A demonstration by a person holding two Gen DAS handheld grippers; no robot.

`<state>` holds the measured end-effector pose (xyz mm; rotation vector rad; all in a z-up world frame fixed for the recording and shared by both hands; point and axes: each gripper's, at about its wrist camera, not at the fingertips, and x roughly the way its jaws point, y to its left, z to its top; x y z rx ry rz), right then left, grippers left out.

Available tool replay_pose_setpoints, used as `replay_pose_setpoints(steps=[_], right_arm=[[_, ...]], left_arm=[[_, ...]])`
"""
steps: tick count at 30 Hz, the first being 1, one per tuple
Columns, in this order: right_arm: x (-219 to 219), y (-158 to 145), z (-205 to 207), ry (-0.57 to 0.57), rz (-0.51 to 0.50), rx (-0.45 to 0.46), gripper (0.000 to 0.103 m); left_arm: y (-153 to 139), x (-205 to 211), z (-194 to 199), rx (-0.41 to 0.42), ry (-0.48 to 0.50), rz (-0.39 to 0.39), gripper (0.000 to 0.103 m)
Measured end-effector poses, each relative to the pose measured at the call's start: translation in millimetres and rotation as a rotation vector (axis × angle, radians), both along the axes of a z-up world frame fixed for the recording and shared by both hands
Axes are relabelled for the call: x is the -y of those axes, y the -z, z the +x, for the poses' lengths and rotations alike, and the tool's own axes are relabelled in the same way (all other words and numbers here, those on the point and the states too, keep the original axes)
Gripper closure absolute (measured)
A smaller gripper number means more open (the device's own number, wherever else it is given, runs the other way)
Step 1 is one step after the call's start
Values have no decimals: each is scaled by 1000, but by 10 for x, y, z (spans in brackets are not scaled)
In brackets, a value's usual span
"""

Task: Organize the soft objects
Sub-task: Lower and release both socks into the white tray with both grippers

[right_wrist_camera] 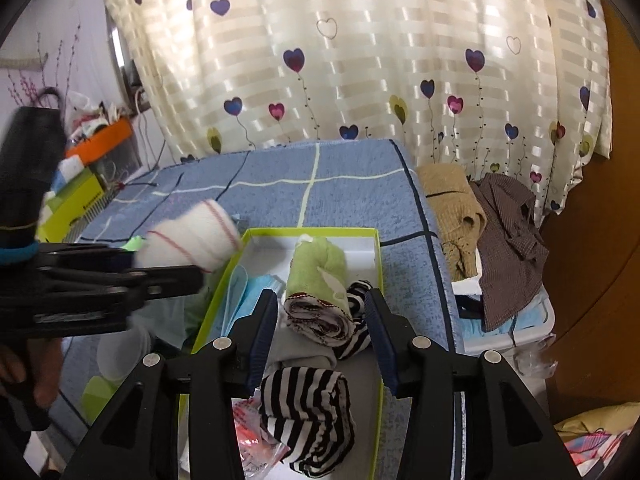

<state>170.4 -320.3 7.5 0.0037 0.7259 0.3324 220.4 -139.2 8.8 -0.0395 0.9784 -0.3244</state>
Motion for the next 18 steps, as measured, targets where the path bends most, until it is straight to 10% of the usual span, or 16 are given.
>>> replay_pose_setpoints(steps=[18], right_arm=[[228,6,-18,16,55,6,58]], left_arm=[[341,123,555,-132,-111,-18,50]])
